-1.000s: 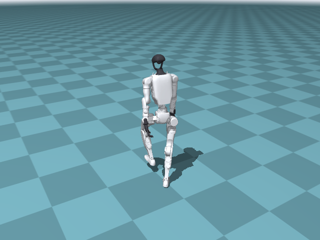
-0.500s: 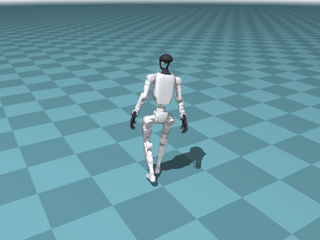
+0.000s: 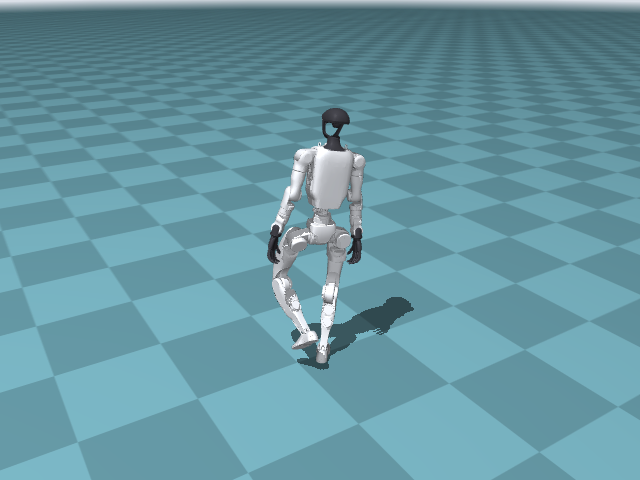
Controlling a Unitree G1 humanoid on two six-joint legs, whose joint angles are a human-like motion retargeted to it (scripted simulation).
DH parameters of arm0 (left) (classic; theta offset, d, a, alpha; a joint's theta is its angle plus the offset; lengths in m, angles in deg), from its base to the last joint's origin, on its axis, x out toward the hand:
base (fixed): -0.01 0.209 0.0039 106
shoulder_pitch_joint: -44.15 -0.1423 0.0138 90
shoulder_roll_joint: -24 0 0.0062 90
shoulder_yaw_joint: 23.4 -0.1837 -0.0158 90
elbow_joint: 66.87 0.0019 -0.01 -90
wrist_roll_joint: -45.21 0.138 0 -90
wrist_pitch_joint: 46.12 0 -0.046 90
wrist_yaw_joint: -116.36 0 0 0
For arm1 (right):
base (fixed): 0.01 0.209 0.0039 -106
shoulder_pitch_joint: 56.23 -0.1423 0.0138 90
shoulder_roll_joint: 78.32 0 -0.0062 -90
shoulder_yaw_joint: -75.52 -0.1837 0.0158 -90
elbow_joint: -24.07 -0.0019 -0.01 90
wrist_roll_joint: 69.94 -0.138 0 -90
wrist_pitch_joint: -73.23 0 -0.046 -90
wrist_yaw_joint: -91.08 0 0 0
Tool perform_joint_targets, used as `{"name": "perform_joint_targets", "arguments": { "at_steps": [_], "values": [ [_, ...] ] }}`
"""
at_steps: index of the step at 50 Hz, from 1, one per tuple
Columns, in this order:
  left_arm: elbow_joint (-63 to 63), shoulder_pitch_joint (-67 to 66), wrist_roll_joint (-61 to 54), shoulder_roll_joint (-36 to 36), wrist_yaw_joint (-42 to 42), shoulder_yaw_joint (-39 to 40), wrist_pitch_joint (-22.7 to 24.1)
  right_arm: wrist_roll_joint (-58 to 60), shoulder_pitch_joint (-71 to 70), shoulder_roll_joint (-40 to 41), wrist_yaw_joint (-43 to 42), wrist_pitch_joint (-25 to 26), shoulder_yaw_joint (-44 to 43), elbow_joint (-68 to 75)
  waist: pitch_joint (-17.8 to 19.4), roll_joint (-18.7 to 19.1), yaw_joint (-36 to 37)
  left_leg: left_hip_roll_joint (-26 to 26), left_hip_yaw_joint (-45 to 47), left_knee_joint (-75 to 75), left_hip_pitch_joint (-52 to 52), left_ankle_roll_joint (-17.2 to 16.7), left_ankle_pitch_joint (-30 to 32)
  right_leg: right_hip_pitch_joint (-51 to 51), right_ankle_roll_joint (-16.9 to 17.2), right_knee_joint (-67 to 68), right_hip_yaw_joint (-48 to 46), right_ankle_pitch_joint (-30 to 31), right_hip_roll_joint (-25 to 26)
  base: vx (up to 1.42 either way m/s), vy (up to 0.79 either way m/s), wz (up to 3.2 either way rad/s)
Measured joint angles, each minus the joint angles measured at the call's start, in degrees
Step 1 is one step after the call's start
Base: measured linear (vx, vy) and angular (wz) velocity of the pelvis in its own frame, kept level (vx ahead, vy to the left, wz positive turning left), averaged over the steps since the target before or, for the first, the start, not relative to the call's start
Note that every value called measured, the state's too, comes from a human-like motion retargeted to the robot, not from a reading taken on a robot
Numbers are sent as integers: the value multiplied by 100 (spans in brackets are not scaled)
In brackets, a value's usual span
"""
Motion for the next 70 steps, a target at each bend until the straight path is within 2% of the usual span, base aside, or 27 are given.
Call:
{"name": "perform_joint_targets", "arguments": {
  "at_steps": [3,8,11,13,15,20,23,25,27,30,34,38,40,43,47,51,52,53,55,57,60,62,63,65,67,68,70],
  "values": [
    [-157,70,-358,131,214,42,227,65,-346,-134,51,24,162,-112,-101,-196,303,-616,1228,-1753,-752,-3,588,156,455,-453,-132,233,-559,30,93,82],
    [7,132,-690,116,225,452,302,514,-1031,-252,-111,122,576,-495,-110,-349,492,-1218,368,-4809,-1939,-1899,557,447,331,-734,342,-420,-259,56,12,1],
    [413,262,-636,127,233,595,133,736,-1392,-239,-67,122,612,-685,52,-326,795,-1046,-20,-5665,-2571,-2646,313,847,489,-880,554,-592,-60,84,11,-69],
    [633,359,-475,112,89,718,38,848,-1652,-115,-54,132,582,-734,189,-371,892,-861,-172,-5652,-2999,-2840,121,1047,606,-921,665,-574,14,50,0,-63],
    [768,376,-274,73,-182,687,59,841,-1785,23,57,127,559,-755,190,-505,999,-760,-227,-5300,-3393,-2684,246,1135,817,-911,617,-318,-76,65,10,-49],
    [546,110,120,15,-34,517,312,566,-1687,305,747,-16,844,-997,7,-1136,1158,-754,76,-3291,-4181,-818,-811,738,1416,-582,683,1628,-701,105,40,-40],
    [623,-128,80,103,173,524,534,582,-1255,291,906,-151,1344,-1066,-163,-1230,1036,-934,-101,-2927,-3904,-61,-1476,371,1161,50,776,3479,-724,119,47,-9],
    [637,-154,85,103,-155,602,533,739,-1076,249,865,-144,1663,-1067,-125,-1190,1107,-807,-425,-2602,-3625,0,-1904,-101,898,1278,497,4352,-840,85,7,-54],
    [643,7,-18,45,-594,640,499,1081,-1080,175,734,-92,1785,-1085,-1,-973,1108,-453,-610,-2374,-3286,0,-2227,-655,350,2473,207,4196,-927,78,8,-46],
    [624,289,-418,5,-653,701,270,1463,-1126,83,271,-56,1787,-1105,76,-562,841,-148,-966,-2417,-2858,0,-2317,-1719,212,3908,36,2498,-711,92,26,4],
    [294,486,-1173,-72,313,805,148,1118,-968,108,-329,-85,1489,-1051,134,-656,347,-365,-789,-2976,-2090,0,-2121,-2968,-130,5029,-369,602,-940,78,21,55],
    [-156,599,-1930,-88,1221,908,399,751,-607,91,-213,-12,1059,-998,138,-938,-10,-868,-437,-3769,-1140,0,-1705,-3735,-376,4728,-579,-283,-1221,87,15,80],
    [-335,645,-2115,-27,1384,960,531,612,-416,52,-131,42,861,-928,168,-1040,-226,-1134,-422,-4068,-672,0,-1464,-3912,-405,4127,-600,-395,-1289,85,-1,122],
    [-423,705,-2120,36,1328,959,548,208,-159,32,-234,-44,650,-750,282,-1195,-562,-1474,-574,-4242,11,0,-1162,-3999,-385,2866,-163,71,-1193,110,-13,130],
    [-401,644,-1829,17,1030,903,443,-76,102,107,-479,-188,497,-560,428,-1512,-907,-1794,-881,-3949,844,0,-994,-3482,-290,848,73,2303,-1322,106,-30,95],
    [-165,376,-1452,-53,880,961,346,268,306,229,-320,74,478,-366,465,-1791,-816,-1724,-860,-3441,1854,0,-1126,-2536,-98,-349,378,3395,-1106,128,-46,-12],
    [-81,284,-1369,-67,854,1005,313,385,337,250,-231,147,494,-307,465,-1821,-708,-1628,-799,-3203,2080,0,-1100,-2292,-192,-416,694,3345,-956,137,-36,-100],
    [1,191,-1305,-88,827,1056,279,487,355,279,-149,193,506,-255,468,-1772,-612,-1417,-769,-2822,2230,0,-992,-2094,-663,-367,1199,2888,-690,127,-21,-89],
    [137,-45,-1184,-148,680,1140,228,700,408,314,-7,275,537,-161,450,-1484,-404,-1135,-1002,-1634,2178,0,-419,-1511,-1117,-102,1766,1153,60,121,8,-81],
    [226,-227,-1051,-100,534,1289,172,826,371,320,82,399,589,-90,261,-1241,-179,-1069,-1176,-621,1823,0,227,-964,-1131,-174,803,199,267,103,20,-55],
    [630,-235,-1140,202,935,1270,11,802,106,240,254,669,503,-21,252,-937,-83,-1201,-1919,339,731,0,286,-1314,-670,527,1947,465,580,58,6,40],
    [796,-227,-1286,341,971,1330,33,641,-90,218,260,681,656,-82,167,-925,118,-719,-1385,-34,310,0,131,-855,-838,231,1132,182,523,94,42,11],
    [855,-200,-1315,433,793,1321,113,530,-204,227,243,667,736,-139,118,-969,121,-622,-1098,-377,120,0,93,-629,-823,-21,1272,190,628,72,44,26],
    [928,-161,-1287,523,271,1313,276,400,-403,281,129,597,816,-348,10,-1003,245,-366,-236,-1294,-175,0,111,-228,-496,-421,1152,273,534,66,67,36],
    [955,-130,-1100,587,157,1375,267,429,-504,357,-47,471,725,-709,-142,-1100,284,-893,590,-3013,-372,-73,838,14,62,-772,650,582,128,72,99,114],
    [970,-102,-1072,627,295,1348,217,463,-550,358,-80,395,694,-916,-193,-1096,201,-1359,668,-4101,-453,-292,1403,66,326,-883,460,750,4,65,72,145],
    [1006,-25,-1144,618,617,1292,173,543,-673,331,-19,293,798,-1366,-122,-955,244,-1673,405,-5777,-516,-1324,1963,375,557,-1036,271,886,223,62,22,58]
  ]
}}
